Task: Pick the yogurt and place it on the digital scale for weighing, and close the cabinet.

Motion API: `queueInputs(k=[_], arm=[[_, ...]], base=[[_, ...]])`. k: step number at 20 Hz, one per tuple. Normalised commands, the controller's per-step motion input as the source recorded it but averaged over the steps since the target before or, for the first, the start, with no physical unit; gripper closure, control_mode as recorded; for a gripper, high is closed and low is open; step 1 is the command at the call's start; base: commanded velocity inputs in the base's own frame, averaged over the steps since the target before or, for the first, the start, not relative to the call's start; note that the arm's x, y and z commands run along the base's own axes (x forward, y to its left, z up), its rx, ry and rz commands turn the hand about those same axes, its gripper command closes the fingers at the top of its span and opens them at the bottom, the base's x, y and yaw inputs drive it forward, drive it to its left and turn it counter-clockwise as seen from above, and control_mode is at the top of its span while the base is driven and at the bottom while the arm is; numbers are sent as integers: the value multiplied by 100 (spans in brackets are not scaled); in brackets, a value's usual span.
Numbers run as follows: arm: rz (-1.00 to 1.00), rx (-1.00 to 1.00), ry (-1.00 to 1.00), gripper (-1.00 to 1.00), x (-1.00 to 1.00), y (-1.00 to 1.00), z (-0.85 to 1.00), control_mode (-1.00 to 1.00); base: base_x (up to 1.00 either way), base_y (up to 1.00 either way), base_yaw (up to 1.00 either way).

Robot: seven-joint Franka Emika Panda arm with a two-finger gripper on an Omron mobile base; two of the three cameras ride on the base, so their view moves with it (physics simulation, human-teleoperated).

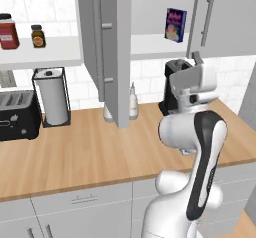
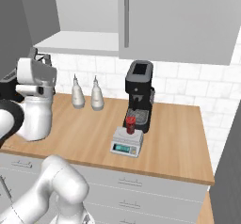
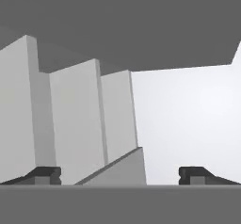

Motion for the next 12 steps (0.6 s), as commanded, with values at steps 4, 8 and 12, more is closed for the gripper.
queueInputs(k=[4, 8, 12], arm=[[4, -4, 38, -100, -89, -12, 16, -100], [9, -14, 43, -100, -96, 3, -6, -100], [12, -3, 3, -100, -100, 38, -48, -100]], base=[[0, 0, 0], [0, 0, 0], [0, 0, 0]])
